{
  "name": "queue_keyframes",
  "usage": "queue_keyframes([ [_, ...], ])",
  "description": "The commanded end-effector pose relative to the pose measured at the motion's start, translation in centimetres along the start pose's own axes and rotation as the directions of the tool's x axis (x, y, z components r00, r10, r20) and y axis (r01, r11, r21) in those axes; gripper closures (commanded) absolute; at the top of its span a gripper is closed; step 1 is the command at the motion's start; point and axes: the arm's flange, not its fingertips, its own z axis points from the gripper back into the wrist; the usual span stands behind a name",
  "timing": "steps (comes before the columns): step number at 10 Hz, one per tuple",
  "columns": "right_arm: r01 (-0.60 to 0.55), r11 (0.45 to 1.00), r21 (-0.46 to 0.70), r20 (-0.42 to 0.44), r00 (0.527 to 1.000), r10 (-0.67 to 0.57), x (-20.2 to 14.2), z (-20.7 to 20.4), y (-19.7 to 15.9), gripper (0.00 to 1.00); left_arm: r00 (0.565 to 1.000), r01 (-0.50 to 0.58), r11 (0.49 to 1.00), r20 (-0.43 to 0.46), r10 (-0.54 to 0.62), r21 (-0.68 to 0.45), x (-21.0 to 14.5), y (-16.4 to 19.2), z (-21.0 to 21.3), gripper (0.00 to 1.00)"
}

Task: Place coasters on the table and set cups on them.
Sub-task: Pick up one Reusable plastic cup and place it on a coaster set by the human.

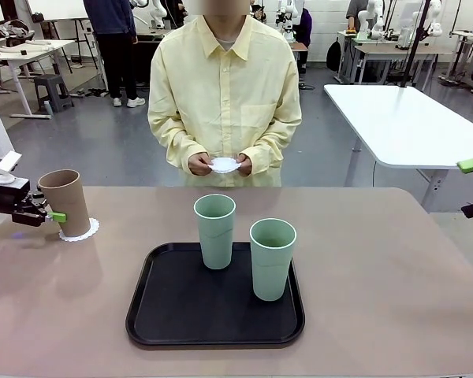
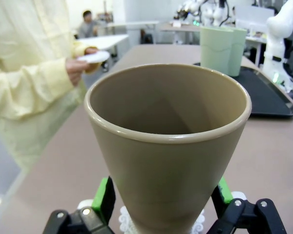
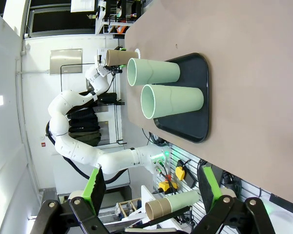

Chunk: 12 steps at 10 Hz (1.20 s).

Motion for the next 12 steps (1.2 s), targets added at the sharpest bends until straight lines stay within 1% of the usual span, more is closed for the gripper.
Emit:
queue_keyframes([
  [1, -0.018, 0.999, 0.036, 0.012, 1.0, 0.018, 0.3, -0.2, 0.2, 0.0, 1.0, 0.016, 1.0, -0.027, -0.016, -0.006, 0.3, 0.1, 0.6, 0.0],
  [2, -0.018, 0.999, 0.036, 0.012, 1.0, 0.018, 0.3, -0.2, 0.2, 0.0, 0.999, 0.008, 1.0, -0.052, -0.009, -0.017, 0.4, 0.2, 0.7, 0.0],
  [4, -0.018, 0.999, 0.036, 0.012, 1.0, 0.018, 0.3, -0.2, 0.2, 0.0, 0.99, 0.022, 0.999, -0.142, -0.028, -0.041, 0.2, -0.2, 0.9, 0.0],
  [5, -0.018, 0.999, 0.036, 0.012, 1.0, 0.018, 0.3, -0.2, 0.2, 0.0, 0.979, 0.022, 0.998, -0.2, -0.035, -0.067, 0.3, -0.4, 1.2, 0.0],
  [7, -0.018, 0.999, 0.036, 0.012, 1.0, 0.018, 0.3, -0.2, 0.2, 0.0, 0.958, 0.054, 0.997, -0.279, -0.068, -0.057, 0.5, -0.4, 1.9, 0.0],
  [8, -0.018, 0.999, 0.036, 0.012, 1.0, 0.018, 0.3, -0.2, 0.2, 0.0, 0.94, 0.075, 0.996, -0.329, -0.089, -0.055, 1.5, -0.7, 2.8, 0.0],
  [9, -0.018, 0.999, 0.036, 0.012, 1.0, 0.018, 0.3, -0.2, 0.2, 0.0, 0.916, 0.097, 0.995, -0.387, -0.103, -0.035, 3.3, -1.2, 4.0, 0.0],
  [10, -0.018, 0.999, 0.036, 0.012, 1.0, 0.018, 0.3, -0.2, 0.2, 0.0, 0.9, 0.137, 0.991, -0.418, -0.122, 0.006, 6.3, -2.2, 5.4, 0.0],
  [12, -0.018, 0.999, 0.036, 0.012, 1.0, 0.018, 0.3, -0.2, 0.2, 0.0, 0.818, 0.213, 0.972, -0.563, -0.121, 0.101, 12.0, -4.0, 7.1, 0.0],
])
